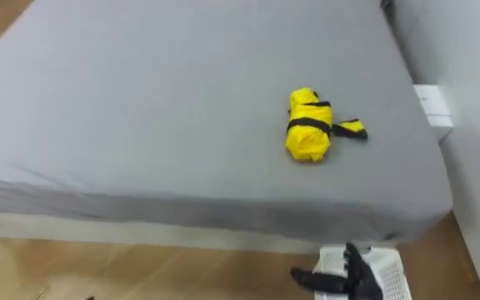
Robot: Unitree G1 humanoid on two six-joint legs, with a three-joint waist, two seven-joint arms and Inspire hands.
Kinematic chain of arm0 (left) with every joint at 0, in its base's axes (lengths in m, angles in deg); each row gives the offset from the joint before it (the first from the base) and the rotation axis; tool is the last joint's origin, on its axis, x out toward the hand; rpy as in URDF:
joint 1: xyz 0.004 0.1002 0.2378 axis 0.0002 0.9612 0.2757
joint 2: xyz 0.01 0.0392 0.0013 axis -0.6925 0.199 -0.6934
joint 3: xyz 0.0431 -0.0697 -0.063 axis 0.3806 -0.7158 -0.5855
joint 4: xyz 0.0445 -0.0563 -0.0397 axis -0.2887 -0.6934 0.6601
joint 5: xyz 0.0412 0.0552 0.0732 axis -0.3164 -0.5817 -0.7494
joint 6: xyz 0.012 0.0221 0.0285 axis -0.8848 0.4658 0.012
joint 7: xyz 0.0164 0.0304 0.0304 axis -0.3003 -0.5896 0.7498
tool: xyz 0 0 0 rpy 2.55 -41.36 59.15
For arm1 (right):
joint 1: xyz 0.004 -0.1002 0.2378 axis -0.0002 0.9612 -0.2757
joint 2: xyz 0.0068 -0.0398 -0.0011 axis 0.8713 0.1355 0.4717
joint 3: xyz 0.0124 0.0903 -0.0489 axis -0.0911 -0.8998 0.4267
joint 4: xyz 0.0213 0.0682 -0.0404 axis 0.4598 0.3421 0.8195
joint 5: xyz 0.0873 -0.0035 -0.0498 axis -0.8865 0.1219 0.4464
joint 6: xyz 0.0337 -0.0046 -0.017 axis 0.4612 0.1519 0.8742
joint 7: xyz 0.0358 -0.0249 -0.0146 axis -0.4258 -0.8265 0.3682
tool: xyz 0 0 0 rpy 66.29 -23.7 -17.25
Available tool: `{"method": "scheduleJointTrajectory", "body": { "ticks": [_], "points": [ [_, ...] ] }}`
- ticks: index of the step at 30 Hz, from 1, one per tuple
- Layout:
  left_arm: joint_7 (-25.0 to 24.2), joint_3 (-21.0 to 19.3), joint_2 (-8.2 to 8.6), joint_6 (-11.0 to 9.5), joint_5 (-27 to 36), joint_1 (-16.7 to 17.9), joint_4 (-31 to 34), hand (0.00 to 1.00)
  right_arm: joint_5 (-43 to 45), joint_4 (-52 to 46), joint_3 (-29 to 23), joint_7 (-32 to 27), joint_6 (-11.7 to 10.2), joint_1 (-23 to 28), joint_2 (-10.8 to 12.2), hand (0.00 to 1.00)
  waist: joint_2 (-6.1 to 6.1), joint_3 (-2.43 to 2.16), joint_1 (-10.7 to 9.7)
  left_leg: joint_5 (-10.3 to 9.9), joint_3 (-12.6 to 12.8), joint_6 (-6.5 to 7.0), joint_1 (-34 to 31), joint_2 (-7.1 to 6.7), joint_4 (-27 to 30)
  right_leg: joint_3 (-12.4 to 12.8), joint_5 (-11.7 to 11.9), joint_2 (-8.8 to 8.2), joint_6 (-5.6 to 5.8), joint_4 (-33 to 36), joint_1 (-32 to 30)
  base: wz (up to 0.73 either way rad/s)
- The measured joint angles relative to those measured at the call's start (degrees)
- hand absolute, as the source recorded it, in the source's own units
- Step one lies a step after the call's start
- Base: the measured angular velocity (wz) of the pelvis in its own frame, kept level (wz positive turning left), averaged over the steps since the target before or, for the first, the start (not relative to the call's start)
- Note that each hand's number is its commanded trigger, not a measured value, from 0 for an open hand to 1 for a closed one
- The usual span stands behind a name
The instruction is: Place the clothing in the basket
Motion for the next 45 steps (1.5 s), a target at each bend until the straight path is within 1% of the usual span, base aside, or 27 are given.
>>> {"method": "scheduleJointTrajectory", "body": {
  "ticks": [1, 2, 3, 4, 5, 6, 7, 8, 9, 10, 11, 13, 14, 15, 16, 17, 20, 22, 26, 28, 30, 32, 34, 37, 41, 44, 45],
  "points": [
    [0.0, 0.0, -0.35, 0.1, 0.0, 1.1, 1.1, 0.0, 0.0, -3.0, 0.2, -0.3, 0.0, 0.1, 0.0, 0.0, -0.08, 0.35, -1.0, 1.2, -1.0, 0.13, 1.0, 0.25, 3.3, -1.9, -1.7, -0.62, 0.02, 5.7, -0.7, 0.16],
    [0.0, -0.1, -0.72, 0.0, 0.0, 2.1, 1.7, 0.0, 0.0, -4.3, 0.5, -0.4, 0.0, 0.2, 0.0, 0.0, -0.53, 0.79, -1.0, 1.3, -1.2, 0.12, 0.8, 1.14, 6.4, -2.6, -3.6, -0.33, 0.7, 6.2, -1.1, -0.24],
    [0.1, -0.5, -2.74, 0.1, -0.1, 4.3, 3.4, 0.0, 0.0, -7.0, 1.7, -0.7, 0.1, 0.1, 0.5, 0.0, -1.77, 0.06, 0.1, 1.2, 0.6, -0.05, -1.4, 1.03, 14.8, -2.8, -2.9, 0.19, -1.35, -0.6, 0.1, -0.54],
    [0.1, -0.6, -3.1, 1.2, -0.1, 5.3, 3.5, 0.0, -0.1, -8.7, 2.2, -0.9, 0.5, -0.4, -0.5, 0.0, -0.45, 0.27, 0.3, 1.9, 0.0, -0.29, -4.5, 2.86, 24.2, -4.3, -4.3, 1.54, -2.38, 0.1, 2.1, -0.52],
    [0.1, -0.9, -3.28, 1.7, -0.2, 5.5, 3.6, 0.0, -0.2, -8.9, 2.3, -1.2, 0.5, -0.2, -0.5, 0.0, -0.56, 0.18, -0.3, 3.5, -0.5, -0.01, -6.0, 3.02, 27.8, -4.4, -5.6, 1.77, -2.52, -0.7, 3.3, -0.04],
    [0.2, -1.0, -3.32, 2.2, 0.0, 5.3, 3.7, 0.0, -0.2, -8.9, 2.3, -1.6, 0.8, -0.1, -0.6, 0.0, -0.86, 0.16, -1.0, 3.8, -0.8, 0.11, -8.9, 3.13, 32.1, -4.1, -6.1, 1.88, -2.37, -1.9, 5.5, 0.27],
    [0.2, -0.9, -3.1, 2.2, 0.2, 5.0, 3.8, 0.0, 0.0, -8.4, 2.4, -2.2, 1.2, -0.2, -0.7, 0.0, -1.34, 0.31, -1.5, 2.7, -0.3, 0.78, -11.7, 3.04, 33.7, -3.2, -6.1, 1.93, -2.2, -4.0, 7.8, 0.26],
    [0.2, -0.9, -2.94, 2.2, 0.2, 4.9, 3.8, 0.0, 0.1, -8.0, 2.4, -2.4, 1.3, -0.1, -0.7, 0.0, -1.55, 0.37, -2.0, 1.8, 0.2, 0.76, -12.8, 2.82, 33.7, -2.8, -6.0, 1.91, -2.03, -5.0, 8.9, 0.19],
    [0.2, -0.8, -2.58, 2.2, 0.2, 5.0, 4.8, 0.0, 0.2, -7.4, 2.5, -2.5, 1.5, 0.0, -0.7, 0.0, -1.89, 0.5, -2.6, 0.3, 1.1, 1.05, -15.3, 2.44, 32.6, -1.8, -6.0, 1.9, -1.72, -6.8, 11.0, 0.0],
    [0.3, -0.9, -2.41, 2.2, 0.6, 5.1, 6.4, 0.0, 0.5, -7.3, 2.6, -2.8, 1.9, 0.4, -0.7, 0.0, -2.25, 0.28, -2.4, -1.0, 2.4, 1.32, -17.4, 2.0, 29.2, -0.2, -6.3, 1.83, -1.36, -8.1, 12.3, -0.19],
    [0.3, -0.8, -2.35, 2.2, 0.6, 5.2, 6.9, 0.0, 0.7, -7.5, 2.6, -2.8, 1.9, 0.4, -0.7, 0.0, -2.25, 0.24, -2.1, -1.4, 2.9, 1.51, -18.4, 1.77, 27.0, 0.4, -6.2, 1.77, -1.17, -8.4, 12.6, -0.4],
    [0.3, -1.0, -1.79, 2.3, 1.3, 5.2, 7.1, 0.0, 1.8, -8.9, 2.7, -2.9, 2.3, 0.5, -0.8, 0.0, -1.55, -0.08, -2.2, -1.1, 3.3, 1.61, -22.1, 0.79, 15.9, 1.9, -6.2, 1.58, -0.31, -9.9, 13.7, -0.37],
    [0.3, -1.0, -1.62, 2.3, 1.3, 5.1, 7.2, 0.0, 1.9, -8.9, 2.6, -2.9, 2.3, 0.5, -0.8, 0.0, -1.32, -0.24, -2.3, 0.5, 3.3, 1.89, -22.8, 0.65, 13.1, 2.2, -6.4, 1.37, 0.04, -9.8, 13.8, -0.42],
    [0.2, -1.1, -1.28, 2.3, 1.3, 5.3, 7.4, 0.0, 2.5, -8.9, 2.7, -3.0, 2.6, 0.5, -0.8, 0.0, -1.63, -0.57, -2.1, 5.5, 3.4, 3.49, -22.6, -0.16, 10.2, 2.9, -6.7, 0.63, 0.82, -9.7, 14.0, -0.45],
    [0.1, -1.0, -1.08, 2.3, 1.6, 5.5, 7.2, 0.0, 3.3, -9.4, 3.0, -3.0, 2.6, 0.5, -0.9, 0.0, -1.85, -1.38, -2.1, 6.3, 3.6, 3.75, -21.0, -1.36, 7.3, 3.0, -6.7, -0.26, 1.59, -10.0, 14.4, -0.35],
    [0.0, -0.9, -1.1, 2.4, 1.6, 5.6, 6.9, 0.0, 3.9, -10.0, 3.1, -3.0, 2.6, 0.6, -0.9, 0.0, -1.92, -1.27, -2.5, 6.7, 3.8, 4.0, -20.2, -1.86, 6.1, 2.9, -6.6, -0.67, 1.91, -10.2, 14.7, -0.09],
    [-0.9, -0.9, -1.0, 2.8, 3.1, 5.3, 6.6, 0.0, 5.3, -12.2, 3.1, -3.0, 2.5, 1.1, -2.0, 0.0, -2.19, -1.22, -3.1, 7.9, 4.0, 4.59, -17.1, -4.3, 1.6, 3.1, -7.0, -2.01, 3.01, -11.3, 16.1, 0.05],
    [-1.4, -0.9, -0.99, 3.3, 4.8, 5.6, 6.7, 0.0, 6.6, -15.1, 3.2, -3.1, 2.5, 1.4, -2.2, 0.0, -2.31, -1.02, -3.1, 7.9, 3.9, 4.66, -15.9, -4.89, 0.0, 3.2, -7.2, -2.24, 3.38, -12.7, 17.3, 0.03],
    [-1.4, -0.9, -1.02, 4.5, 5.7, 5.1, 6.7, 0.0, 8.1, -16.3, 3.5, -3.7, 2.3, 1.2, -2.4, 0.0, -2.82, -0.83, -3.1, 7.9, 2.8, 4.66, -15.7, -5.4, -0.6, 2.1, -7.1, -2.35, 3.78, -15.4, 18.5, 0.17],
    [-1.4, -0.8, -1.04, 4.9, 5.5, 4.3, 6.7, 0.0, 8.6, -15.2, 5.4, -4.3, 2.4, 1.2, -2.5, 0.0, -2.93, -0.51, -2.3, 7.9, 1.8, 4.66, -16.1, -5.74, -1.2, 0.8, -7.1, -2.44, 3.96, -16.4, 18.7, 0.24],
    [-1.4, -0.8, -1.02, 5.6, 5.0, 3.5, 6.7, 0.0, 8.8, -14.2, 6.6, -4.5, 2.5, 1.2, -2.5, 0.0, -2.92, -0.5, -2.2, 7.9, 0.6, 4.66, -17.1, -6.01, -1.2, 0.0, -7.1, -2.49, 4.01, -16.8, 18.3, 0.28],
    [-1.4, -0.8, -1.01, 6.2, 5.0, 2.5, 6.5, 0.0, 8.8, -10.8, 7.6, -4.8, 2.4, -0.2, -2.4, 0.0, -2.89, -0.42, -1.9, 7.9, -0.3, 4.65, -18.2, -6.12, -1.3, -0.7, -7.1, -2.51, 4.04, -16.6, 17.7, 0.22],
    [-1.4, -0.8, -0.81, 6.4, 5.0, 1.6, 6.2, 0.0, 8.6, -6.1, 8.0, -5.7, 3.1, -2.4, -1.9, 0.0, -2.87, -0.41, -0.4, 8.0, -0.9, 4.59, -18.9, -6.28, -2.1, -1.6, -7.1, -2.52, 4.04, -16.7, 16.9, 0.06],
    [-1.4, -0.7, -0.84, 6.9, 5.0, 1.5, 6.3, 0.0, 8.5, -0.1, 10.0, -6.4, 3.9, -5.7, -2.0, 0.0, -3.05, -0.33, 0.7, 8.0, -1.7, 4.59, -19.8, -6.39, -2.1, -3.7, -7.1, -2.74, 4.07, -16.6, 16.3, 0.11],
    [-1.4, -0.7, -0.96, 7.6, 5.0, 1.2, 6.1, 0.0, 8.2, 5.0, 10.0, -7.0, 4.4, -10.0, -2.0, 0.0, -3.35, -0.16, 1.0, 8.5, -3.7, 4.74, -21.8, -6.87, -2.2, -5.5, -7.1, -3.0, 4.12, -16.7, 15.1, 0.27],
    [-1.5, -0.6, -0.99, 7.9, 5.0, 1.1, 6.2, 0.0, 6.5, 9.7, 10.6, -7.5, 4.7, -12.5, -2.6, 0.0, -3.62, -0.02, 2.4, 8.5, -4.7, 4.8, -22.2, -7.12, -2.2, -7.0, -7.0, -3.16, 4.13, -16.7, 15.1, 0.18],
    [-1.4, -0.6, -1.05, 8.0, 5.0, 0.9, 6.2, 0.0, 6.4, 11.5, 11.0, -7.5, 4.7, -13.5, -2.7, 0.44, -3.81, 0.09, 2.7, 8.5, -5.1, 4.81, -22.6, -7.19, -2.1, -8.0, -7.0, -3.2, 4.13, -16.8, 15.0, 0.19]
  ]
}}
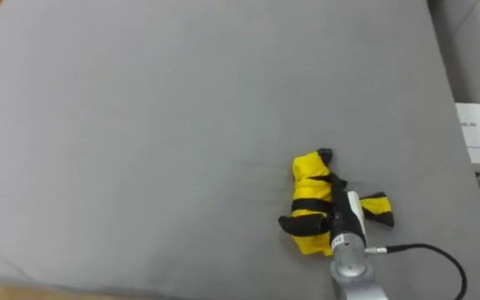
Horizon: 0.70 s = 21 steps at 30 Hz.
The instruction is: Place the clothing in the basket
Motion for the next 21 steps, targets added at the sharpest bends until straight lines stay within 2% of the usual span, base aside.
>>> {"method": "scheduleJointTrajectory", "body": {
  "ticks": [1, 3, 5, 8, 10, 14, 15, 18, 21],
  "points": [
    [0.0, 0.0, -0.2, 0.2, 0.0, 0.0, -0.1, 0.0, 0.0, 2.1, 0.6, -0.2, -0.1, -1.1, 0.0, 1.0, -0.25, 0.17, 0.2, 0.0, -0.4, 0.0, -0.2, -0.04, 0.0, -0.8, 0.0, -0.01, 0.03, 0.0, 0.0, 0.16],
    [0.3, 0.0, -0.54, 0.8, 0.1, 0.0, -0.8, 0.0, -0.2, 6.3, 1.2, -1.0, -0.6, -2.8, 0.0, 1.0, -0.67, 0.22, 0.9, 0.0, -0.5, 0.0, -0.2, -0.04, 0.1, -1.1, 0.0, -0.02, 0.04, 0.0, 0.0, 0.07],
    [0.6, 0.5, -0.67, 1.2, 0.1, -0.1, -1.1, 0.0, -0.2, 9.1, 1.9, -2.7, -0.8, -4.2, -0.1, 1.0, -0.51, 0.34, 1.2, 0.0, -0.9, 0.0, -0.9, -0.11, 0.6, -1.9, 0.1, -0.09, 0.22, -0.1, -0.2, 0.14],
    [0.7, 1.1, -0.85, 1.9, 0.1, -1.2, -2.2, 0.0, -0.2, 13.7, 1.9, -5.4, -1.4, -6.3, -1.6, 1.0, -0.34, 0.44, 1.4, 0.0, -1.9, 0.03, -2.8, -0.15, 2.0, -3.5, 0.2, -0.19, 0.32, -0.1, -0.9, 0.22],
    [1.6, 1.1, -0.86, 2.2, 0.0, -2.3, -3.8, 0.0, -1.2, 18.1, 1.2, -6.3, -1.2, -9.2, -2.4, 1.0, 0.04, 0.66, 1.6, 0.1, -1.8, 0.14, -3.4, -0.2, 2.3, -3.9, 0.2, -0.18, 0.32, -0.1, -1.1, 0.16],
    [2.7, 1.1, -0.9, 3.2, 0.0, -2.0, -4.2, 0.0, -4.6, 20.3, 0.2, -6.9, -1.1, -10.3, -2.8, 1.0, 1.07, 1.01, 1.9, 0.2, -2.0, 0.18, -4.3, -0.2, 3.1, -4.3, 0.2, -0.1, 0.32, -0.1, -1.3, 0.1],
    [3.4, 1.1, -0.96, 3.3, -0.2, -1.6, -4.8, 0.0, -5.7, 20.3, 0.0, -6.9, -1.2, -10.0, -3.7, 1.0, 1.27, 0.85, 2.0, 0.2, -2.0, 0.17, -4.3, -0.2, 3.1, -4.3, 0.2, -0.13, 0.32, -0.1, -1.3, 0.0],
    [4.3, 1.1, -1.19, 3.4, -2.9, -0.3, -6.3, 0.0, -7.3, 20.2, -1.3, -6.7, -1.8, -8.4, -4.5, 1.0, 2.32, 0.18, 2.4, 0.2, -1.8, 0.17, -4.3, -0.24, 3.1, -4.1, 0.2, -0.17, 0.32, -0.1, -1.3, 0.0],
    [4.3, 1.1, -2.28, 3.3, -5.2, 0.8, -6.3, 0.0, -9.0, 20.1, -2.3, -6.0, -2.4, -7.4, -4.9, 1.0, 2.38, -0.18, 2.2, 0.5, -1.7, 0.19, -3.6, -0.46, 2.9, -4.2, 0.2, -0.18, 0.33, -0.1, -0.7, 0.07]
  ]
}}
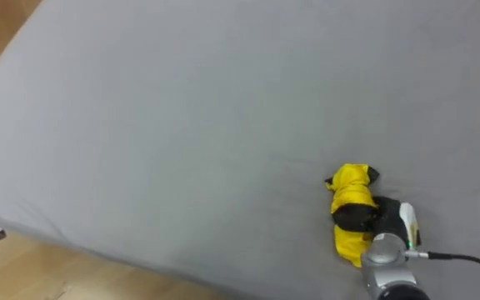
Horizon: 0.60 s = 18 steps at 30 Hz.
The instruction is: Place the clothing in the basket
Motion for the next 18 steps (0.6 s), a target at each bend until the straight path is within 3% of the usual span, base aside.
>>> {"method": "scheduleJointTrajectory", "body": {
  "ticks": [3, 6, 8, 10, 14, 18],
  "points": [
    [0.0, 0.0, -0.43, -0.1, -1.1, 0.7, 0.5, 0.0, -0.2, -0.4, -1.2, 1.4, 0.0, 1.7, -0.2, 1.0, -0.46, -0.05, -1.1, 0.4, 1.2, 0.33, 1.6, -0.3, -0.3, 0.8, -0.4, -0.45, 0.69, 0.0, 1.8, 0.2],
    [0.0, -0.5, -0.51, -0.2, -1.1, 1.4, 3.7, 0.0, -1.2, -2.7, -1.3, 3.1, 0.3, 5.0, -0.2, 1.0, -2.14, -0.29, -1.2, 0.5, 2.1, 0.46, 3.7, -0.6, -1.2, 3.2, -0.8, -0.56, 0.86, -1.5, 3.5, -0.04],
    [0.0, -1.8, -0.51, -0.6, -1.1, 1.0, 4.0, 0.0, -0.9, -2.9, -2.6, 4.4, 0.7, 6.3, 0.0, 1.0, -3.06, -0.26, -2.0, 0.5, 3.5, 0.52, 5.4, -0.62, -1.8, 3.7, -0.9, -0.7, 1.08, -1.8, 5.0, -0.08],
    [0.1, -3.6, -0.5, -1.6, -0.9, 0.5, 5.0, 0.0, -0.9, -6.4, -5.6, 5.1, 1.4, 9.1, 0.2, 1.0, -4.05, -0.51, -3.2, 0.6, 5.1, 0.66, 6.8, -0.61, -2.3, 4.4, -1.1, -0.94, 1.29, -1.9, 6.1, -0.12],
    [0.1, -3.9, -0.47, -2.8, -1.1, 1.0, 7.5, 0.0, -1.0, -16.7, -8.3, 5.9, 1.9, 13.3, 0.2, 1.0, -4.32, -0.38, -5.3, 0.6, 8.0, 0.67, 9.6, -0.56, -4.2, 7.9, -0.9, -0.84, 1.36, -1.8, 6.6, -0.48],
    [-0.1, -4.4, -0.38, -3.0, -1.1, 0.4, 7.4, 0.0, -1.3, -25.4, -10.0, 6.2, 1.9, 15.2, 0.2, 1.0, -4.39, -0.4, -7.1, 0.6, 12.3, 0.67, 13.1, -0.08, -5.9, 13.2, -0.8, -0.7, 1.34, -1.5, 7.0, -0.65]
  ]
}}
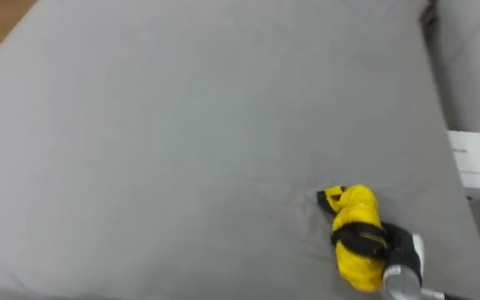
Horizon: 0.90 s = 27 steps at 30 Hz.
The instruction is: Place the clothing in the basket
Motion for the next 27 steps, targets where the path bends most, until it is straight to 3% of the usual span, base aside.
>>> {"method": "scheduleJointTrajectory", "body": {
  "ticks": [4, 8, 13, 17, 19, 21, 24, 27],
  "points": [
    [-0.4, -2.0, 0.1, 0.6, -2.3, 1.4, -0.7, 0.0, 1.7, -5.1, -3.1, 0.4, 0.1, 2.5, 0.0, 1.0, -0.09, 0.12, -1.8, -0.3, 3.2, 0.01, 2.4, 0.47, -0.6, 3.6, 0.0, 0.22, 0.04, 0.2, 0.5, -0.49],
    [-0.2, -2.8, 0.15, 2.4, -2.8, 2.2, -0.7, 0.0, 1.1, -7.6, -4.5, 0.3, 1.2, 4.3, 0.0, 1.0, -0.16, 0.17, -2.1, -0.4, 3.9, -0.02, 3.9, 0.78, -0.7, 6.5, 0.1, 0.47, 0.01, 0.8, 0.6, -0.39],
    [-0.2, -3.9, 0.19, 4.8, -3.2, 2.7, -0.9, 0.0, 0.4, -8.7, -7.8, 1.2, 1.3, 6.1, 0.1, 1.0, 0.36, 0.41, -6.6, -0.6, 4.9, -0.36, 4.3, 1.45, -1.1, 8.7, 0.2, 1.06, -0.22, 0.8, 0.7, -0.01],
    [-0.2, -4.5, 0.18, 6.3, -3.7, 2.9, -1.1, 0.0, -0.2, -8.5, -10.0, 1.2, 1.6, 9.8, 0.2, 1.0, 0.51, 0.66, -7.0, -0.6, 6.8, -0.36, 5.0, 2.05, -1.1, 11.3, 0.6, 1.61, -0.7, 0.9, 0.4, -0.3],
    [-0.3, -5.1, 0.19, 7.2, -3.7, 3.4, -1.2, 0.0, -0.5, -8.5, -11.7, 1.2, 2.5, 11.5, 0.7, 1.0, 0.76, 1.0, -7.0, -1.1, 8.2, -0.94, 5.4, 2.42, -1.1, 13.9, 0.6, 2.38, -0.76, 0.7, -0.1, -0.48],
    [-0.5, -5.5, 0.19, 8.1, -4.7, 3.5, -1.2, 0.0, -0.5, -8.4, -12.6, 1.3, 2.6, 11.7, 0.9, 1.0, 1.48, 1.16, -7.6, -1.3, 8.6, -1.0, 5.4, 2.7, -1.1, 15.6, 0.9, 3.0, -0.81, 0.7, -0.8, -0.4],
    [-0.6, -5.4, 0.18, 9.1, -5.7, 4.0, -1.2, 0.0, -1.2, -8.1, -14.0, 1.6, 2.6, 12.8, 1.0, 1.0, 1.82, 1.07, -8.2, -1.3, 9.9, -1.0, 5.4, 3.07, -1.0, 16.7, 1.3, 3.42, -0.84, 0.9, -1.4, -0.24],
    [-0.5, -5.2, 0.18, 9.4, -6.3, 4.1, -1.2, 0.0, -1.9, -6.6, -14.9, 1.7, 2.6, 13.3, 1.0, 1.0, 2.61, 0.68, -8.8, -1.3, 9.9, -1.0, 5.0, 3.41, -1.0, 17.5, 1.8, 3.77, -0.8, 0.9, -2.1, -0.12]
  ]
}}
